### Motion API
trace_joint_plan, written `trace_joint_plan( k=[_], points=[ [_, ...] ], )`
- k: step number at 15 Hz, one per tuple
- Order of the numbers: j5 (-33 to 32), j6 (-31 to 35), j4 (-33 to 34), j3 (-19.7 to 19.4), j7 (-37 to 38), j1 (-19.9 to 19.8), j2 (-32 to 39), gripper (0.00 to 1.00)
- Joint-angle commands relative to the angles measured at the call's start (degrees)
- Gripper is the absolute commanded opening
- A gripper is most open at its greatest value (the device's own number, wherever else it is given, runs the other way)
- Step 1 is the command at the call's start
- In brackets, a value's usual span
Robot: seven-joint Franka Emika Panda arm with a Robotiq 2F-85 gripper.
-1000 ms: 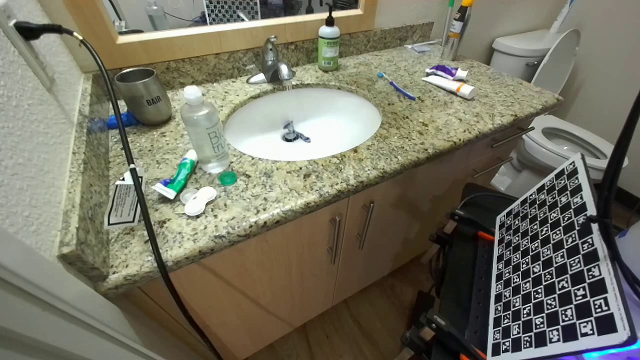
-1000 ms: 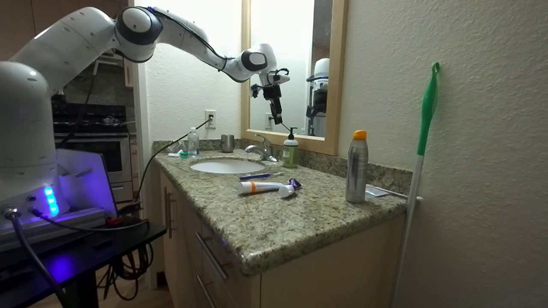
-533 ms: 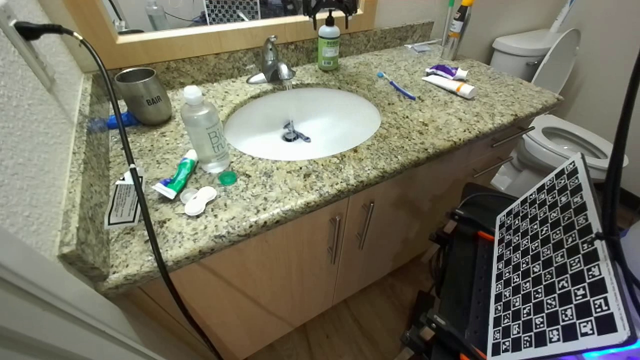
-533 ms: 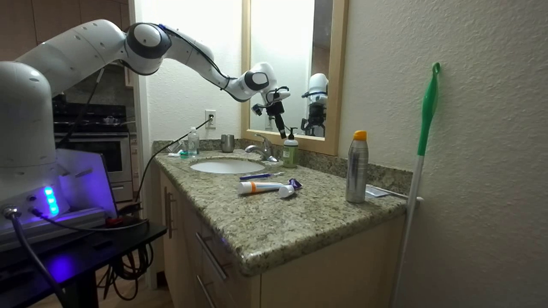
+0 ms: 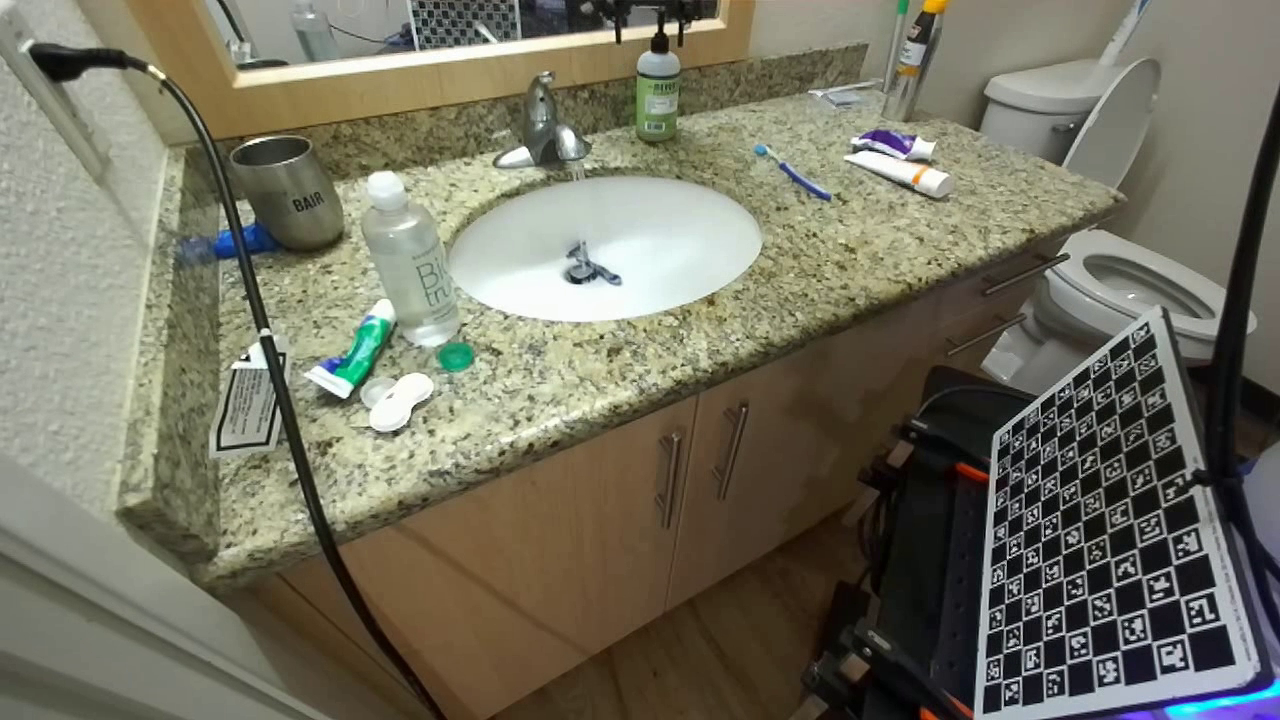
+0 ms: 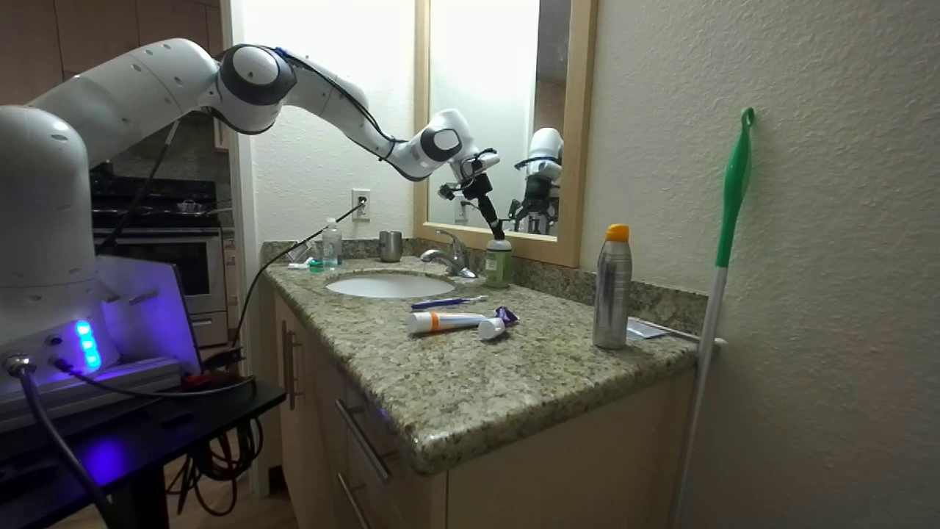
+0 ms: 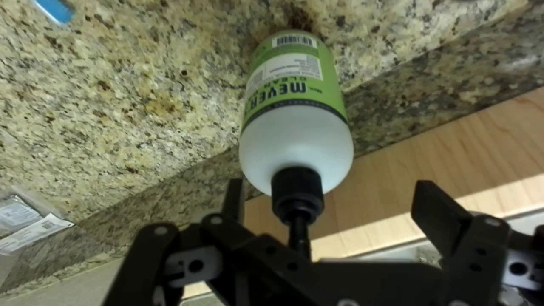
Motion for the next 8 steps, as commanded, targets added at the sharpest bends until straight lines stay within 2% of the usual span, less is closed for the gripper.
trace_joint_plan(
  k=[1,5,6,8],
  points=[
    [0.00,0.45,-0.18,-0.06,0.00,-0.01,-0.25,1.00],
    [-0.88,-1.27,0.71,-1.87,2.95,0.33,0.31,1.00],
    [-0.19,0.24,-0.27,-0.57,1.38,-0.01,-0.30,1.00],
    [-0.28,-0.08,-0.26,-1.14,2.00,-0.02,-0.28,1.00]
  ],
)
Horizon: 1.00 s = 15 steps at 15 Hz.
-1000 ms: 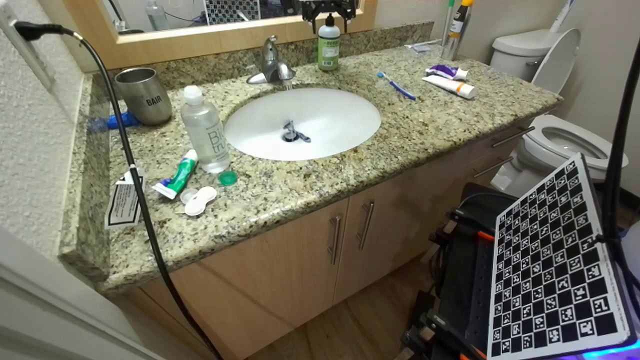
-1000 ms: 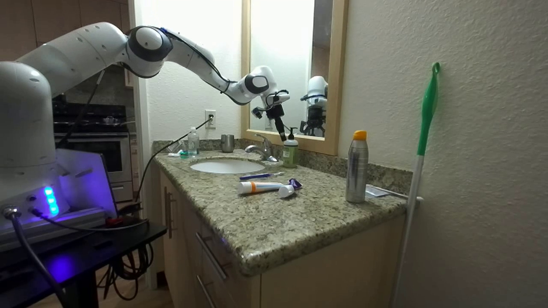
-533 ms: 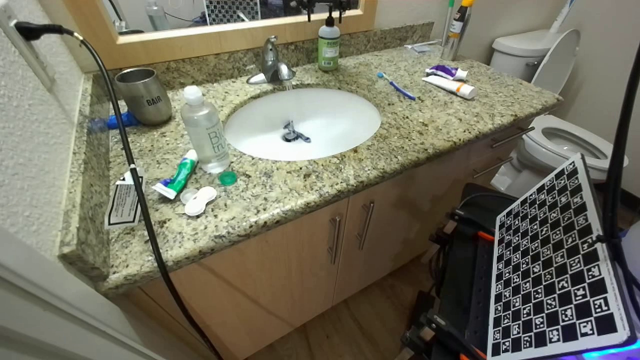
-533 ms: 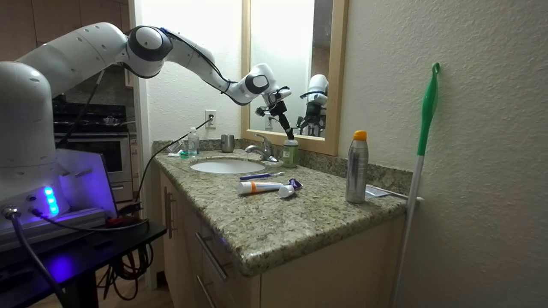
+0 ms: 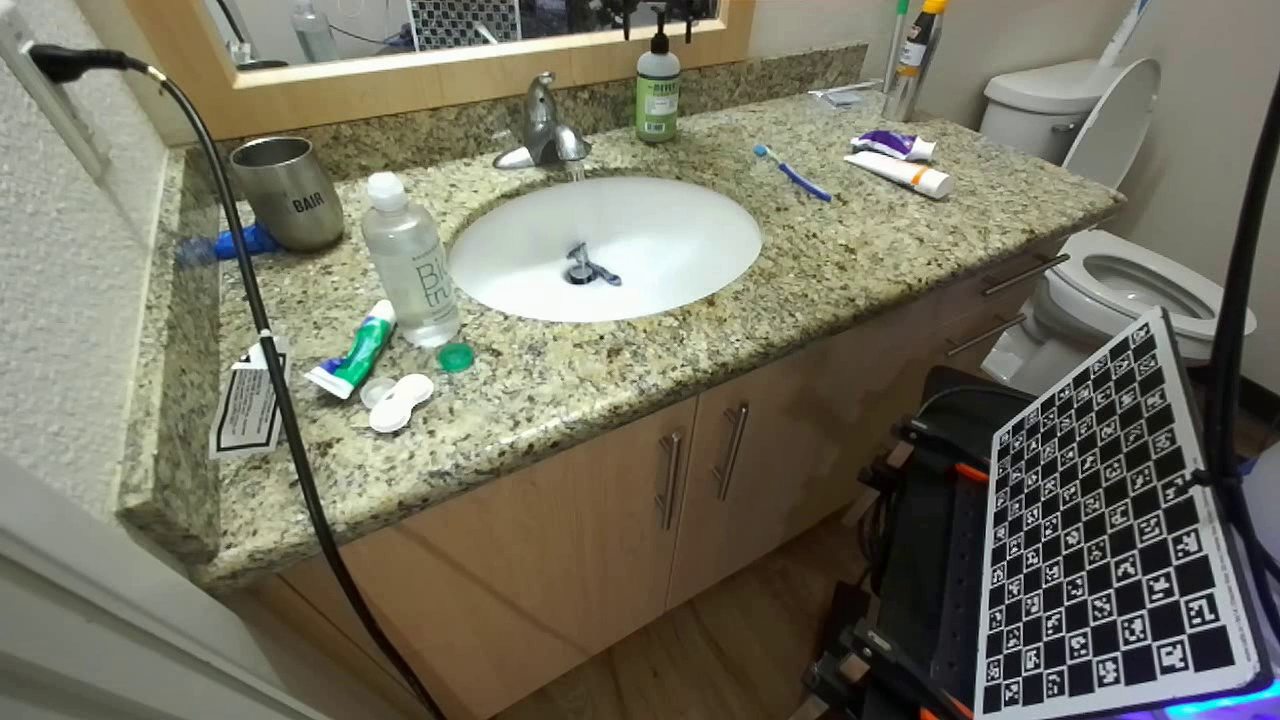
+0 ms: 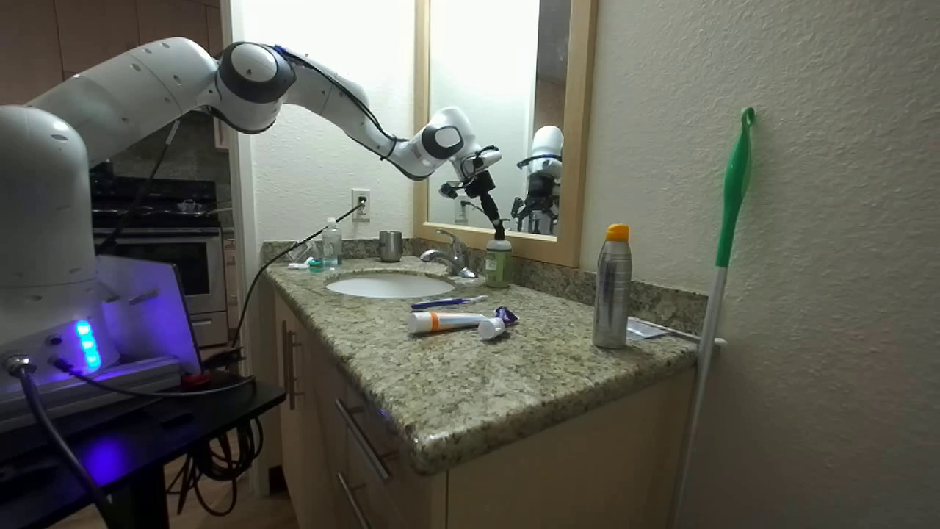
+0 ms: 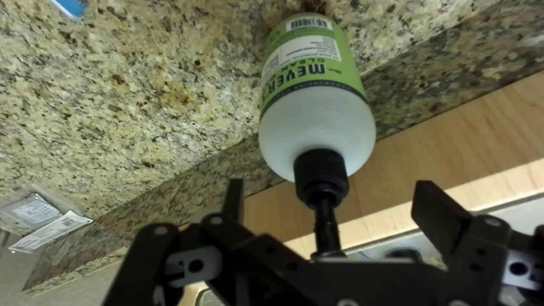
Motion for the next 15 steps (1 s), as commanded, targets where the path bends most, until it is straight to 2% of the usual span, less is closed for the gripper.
trace_joint_plan(
  k=[1,2,3,5,13,14,15],
  points=[
    [0.00,-0.02,0.00,-0.10,0.02,0.00,0.00,1.00],
    [0.00,-0.02,0.01,-0.11,0.04,0.01,0.00,1.00],
    [0.67,-1.59,0.38,0.63,-0.84,-0.41,-0.01,0.75],
    [0.48,-1.74,0.39,0.41,-0.53,-0.23,0.15,0.66],
    [0.09,-0.98,-0.64,0.35,-0.47,0.12,-0.16,0.11],
    [0.12,-0.85,-0.67,0.38,-0.43,0.13,-0.16,0.05],
    [0.31,-0.63,-0.67,0.47,-0.23,0.13,-0.22,0.08]
  ],
)
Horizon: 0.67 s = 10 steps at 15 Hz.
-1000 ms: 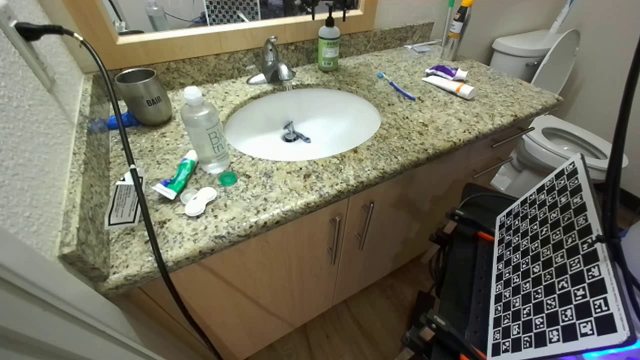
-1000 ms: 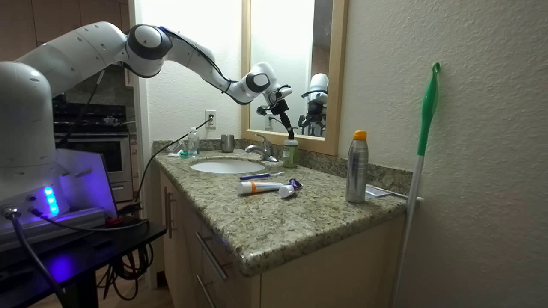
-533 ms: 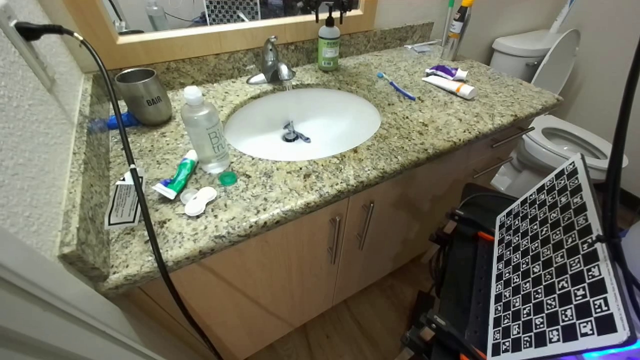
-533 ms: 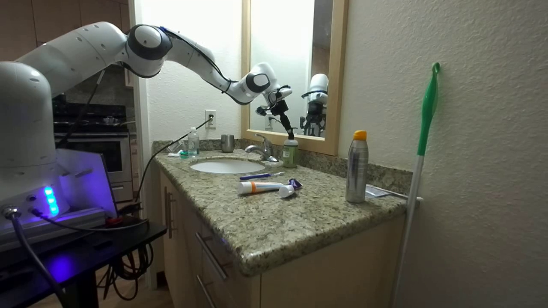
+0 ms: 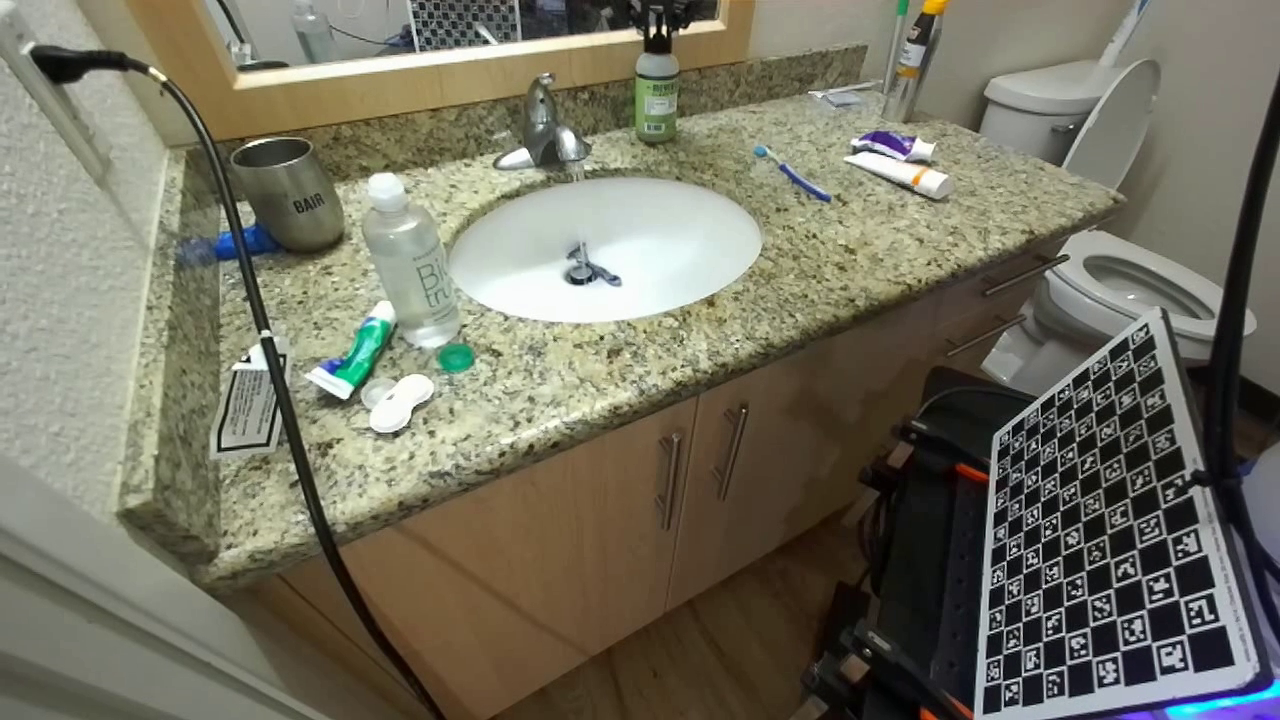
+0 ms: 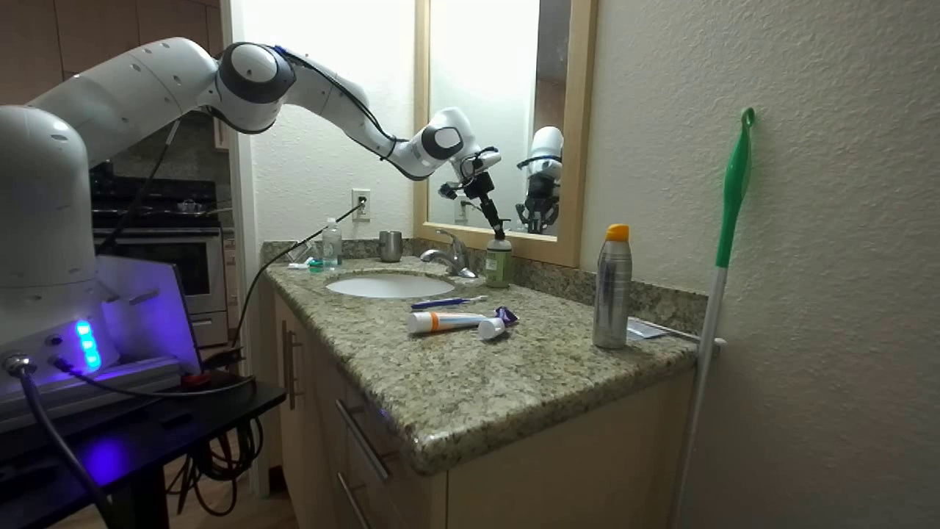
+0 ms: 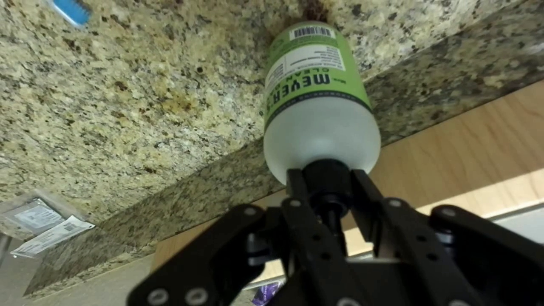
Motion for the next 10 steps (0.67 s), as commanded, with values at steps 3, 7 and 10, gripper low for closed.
trace_joint_plan(
  k=[3,7,10],
  points=[
    [-0.27,0.43,-2.29,-0.20,0.00,0.61,-2.09,0.08],
    [-1.56,-7.09,-8.82,-0.31,-7.11,0.20,-10.26,0.08],
    [-2.38,-14.11,-14.40,-0.80,-17.40,-0.79,-17.26,0.08]
  ],
)
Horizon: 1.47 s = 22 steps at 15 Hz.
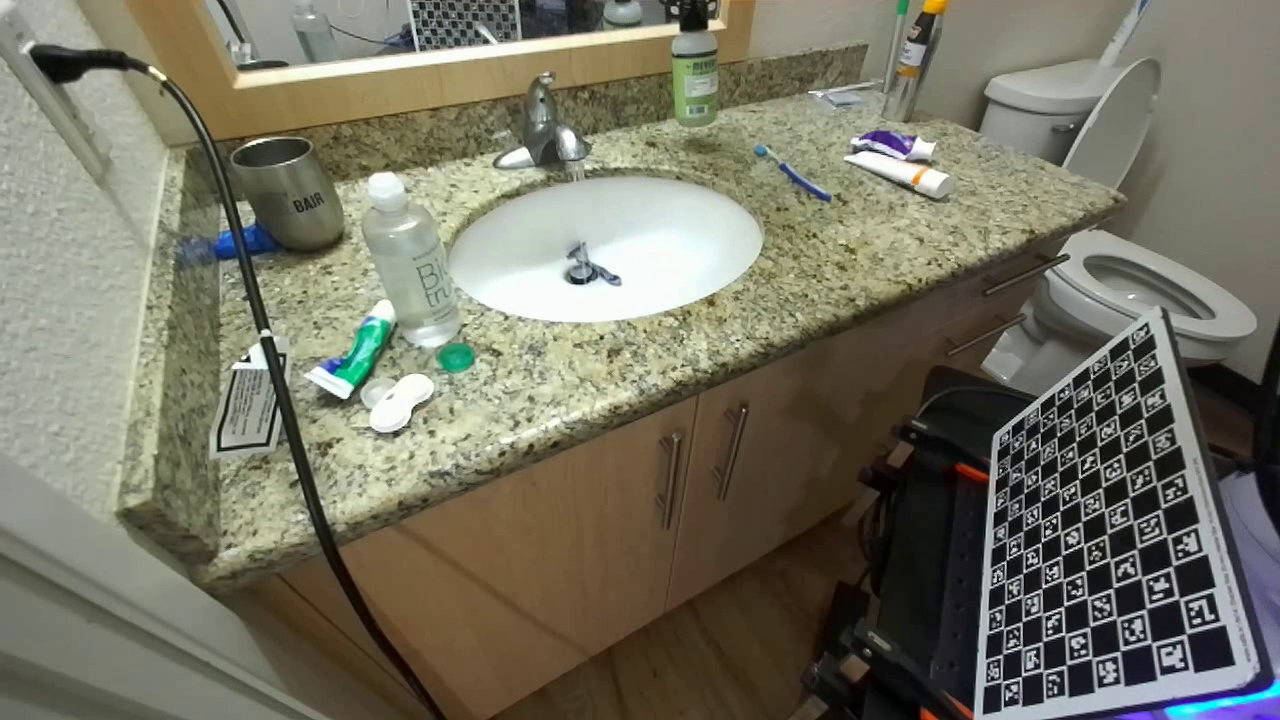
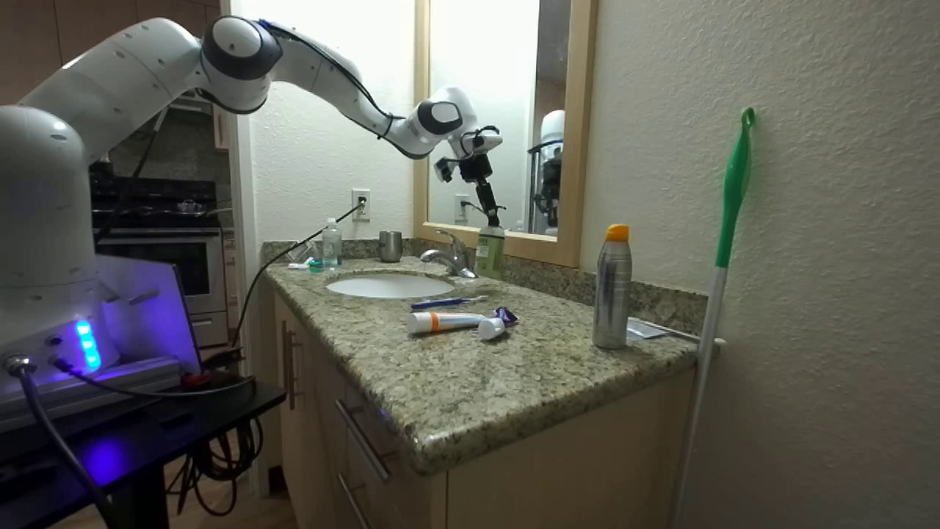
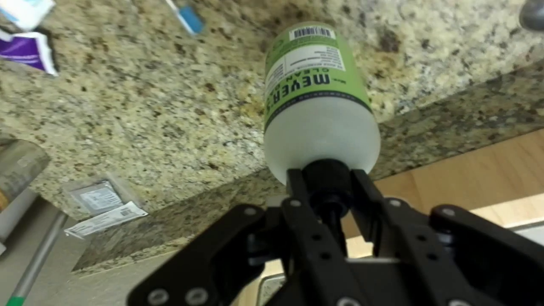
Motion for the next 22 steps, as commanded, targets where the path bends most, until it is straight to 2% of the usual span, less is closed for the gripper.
trace_joint_plan(
  k=[1,3,5,8,11,12,13,15,17,22],
  points=[
    [-0.96,-5.49,-11.57,0.42,-12.95,-1.24,-12.11,0.08],
    [0.14,-6.60,-14.72,1.10,-22.19,-3.96,-16.78,0.08],
    [1.30,-4.67,-19.30,2.52,-30.83,-7.50,-21.70,0.08],
    [6.38,-5.02,-23.17,5.07,-44.10,-15.19,-26.90,0.08],
    [14.86,-9.05,-21.86,8.06,-57.63,-25.04,-27.91,0.08],
    [18.45,-11.03,-20.21,7.77,-62.28,-27.80,-27.20,0.08],
    [22.43,-14.58,-17.31,4.50,-66.77,-28.33,-25.42,0.08],
    [26.44,-18.18,-15.57,3.73,-68.47,-31.98,-23.97,0.08],
    [28.01,-19.49,-13.31,3.16,-65.96,-34.32,-21.79,0.08],
    [30.68,-12.07,-7.46,5.03,-56.81,-36.71,-14.71,0.08]
  ],
)
